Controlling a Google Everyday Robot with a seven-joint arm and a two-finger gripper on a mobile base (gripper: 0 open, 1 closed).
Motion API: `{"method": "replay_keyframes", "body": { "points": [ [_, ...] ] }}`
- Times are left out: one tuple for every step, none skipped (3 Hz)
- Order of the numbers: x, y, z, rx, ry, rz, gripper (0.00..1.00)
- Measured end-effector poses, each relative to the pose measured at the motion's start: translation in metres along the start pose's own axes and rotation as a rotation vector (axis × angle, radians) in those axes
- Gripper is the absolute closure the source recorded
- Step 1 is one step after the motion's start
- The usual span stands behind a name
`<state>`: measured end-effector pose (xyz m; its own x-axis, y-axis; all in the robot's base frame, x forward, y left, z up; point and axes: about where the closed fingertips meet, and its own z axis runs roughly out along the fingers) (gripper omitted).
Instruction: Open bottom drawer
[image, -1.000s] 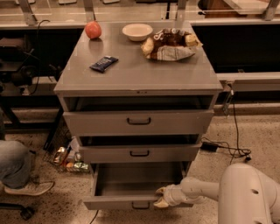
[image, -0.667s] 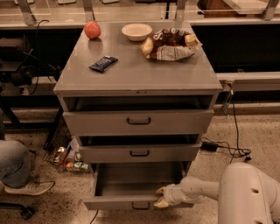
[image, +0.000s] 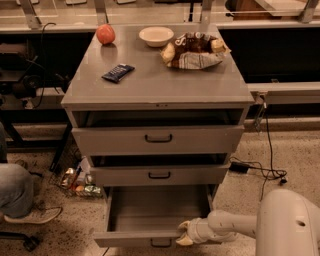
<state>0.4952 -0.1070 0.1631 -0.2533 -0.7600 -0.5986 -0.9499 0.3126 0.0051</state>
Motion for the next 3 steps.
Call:
{"method": "replay_keyframes", "body": {
  "points": [
    [-0.001,0.000,-0.001,0.000,0.000,0.000,1.00],
    [0.005,0.025,0.000,0.003,-0.005,0.042,1.00],
    [0.001,0.024,-0.004,0.003,-0.005,0.042,1.00]
  ]
}}
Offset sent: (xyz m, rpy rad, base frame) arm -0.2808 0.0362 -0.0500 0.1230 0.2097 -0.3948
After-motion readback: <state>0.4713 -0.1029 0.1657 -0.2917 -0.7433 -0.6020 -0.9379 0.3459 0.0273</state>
